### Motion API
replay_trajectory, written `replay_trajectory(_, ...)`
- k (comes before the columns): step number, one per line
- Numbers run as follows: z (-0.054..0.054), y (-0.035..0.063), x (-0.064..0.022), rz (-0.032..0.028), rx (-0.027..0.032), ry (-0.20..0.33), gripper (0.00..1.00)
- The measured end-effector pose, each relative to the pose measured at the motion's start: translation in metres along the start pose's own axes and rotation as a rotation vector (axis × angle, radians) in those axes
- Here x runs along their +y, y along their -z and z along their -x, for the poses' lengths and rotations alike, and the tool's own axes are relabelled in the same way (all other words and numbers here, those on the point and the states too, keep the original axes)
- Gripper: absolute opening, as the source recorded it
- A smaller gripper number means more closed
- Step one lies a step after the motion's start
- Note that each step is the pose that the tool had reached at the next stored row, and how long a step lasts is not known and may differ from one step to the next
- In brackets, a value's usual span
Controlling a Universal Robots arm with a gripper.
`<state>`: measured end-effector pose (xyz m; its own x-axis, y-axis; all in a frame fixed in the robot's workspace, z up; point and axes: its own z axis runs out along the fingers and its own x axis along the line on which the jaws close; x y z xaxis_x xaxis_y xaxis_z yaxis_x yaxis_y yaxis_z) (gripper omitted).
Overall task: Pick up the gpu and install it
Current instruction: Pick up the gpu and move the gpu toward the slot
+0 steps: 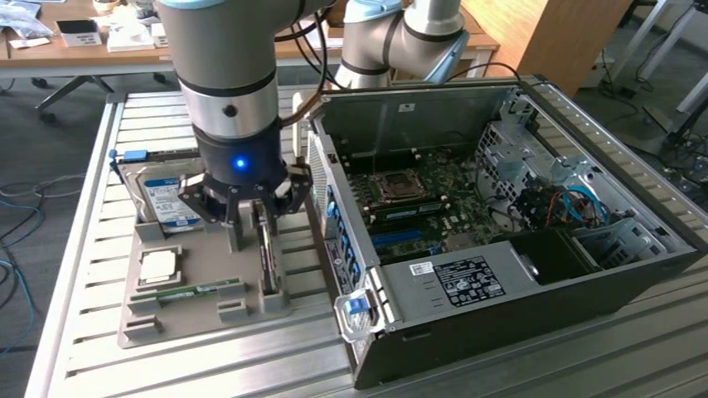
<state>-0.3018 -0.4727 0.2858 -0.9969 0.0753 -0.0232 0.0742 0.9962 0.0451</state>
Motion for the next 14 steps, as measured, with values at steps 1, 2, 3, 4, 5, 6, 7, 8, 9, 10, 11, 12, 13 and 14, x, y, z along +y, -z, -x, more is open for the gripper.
replay_trajectory(1,0.0000,-0.0008,0.0000,0.0000,0.0000,0.000,0.47)
replay_trajectory(2,0.0000,-0.0015,-0.0001,0.0000,0.0000,0.000,0.47)
replay_trajectory(3,0.0000,-0.0023,-0.0001,0.0000,0.0000,0.000,0.47)
replay_trajectory(4,-0.0001,-0.0031,-0.0001,0.0000,0.0000,0.000,0.47)
replay_trajectory(5,-0.0001,-0.0037,-0.0002,0.0000,0.0000,0.000,0.47)
replay_trajectory(6,-0.0001,-0.0039,-0.0002,-0.0002,0.0002,0.000,0.47)
replay_trajectory(7,-0.0001,-0.0041,-0.0002,-0.0001,0.0000,0.000,0.47)
replay_trajectory(8,-0.0001,-0.0042,-0.0002,0.0000,0.0000,0.000,0.47)
replay_trajectory(9,-0.0001,-0.0042,-0.0002,0.0000,0.0000,0.000,0.47)
replay_trajectory(10,-0.0001,-0.0043,-0.0002,0.0000,0.0000,0.000,0.47)
replay_trajectory(11,-0.0001,-0.0047,-0.0002,0.0002,-0.0002,0.000,0.47)
replay_trajectory(12,-0.0001,-0.0052,-0.0002,0.0003,-0.0003,0.000,0.47)
replay_trajectory(13,-0.0001,-0.0057,-0.0002,0.0001,-0.0001,0.000,0.47)
replay_trajectory(14,-0.0001,-0.0062,-0.0003,0.0000,0.0000,0.000,0.47)
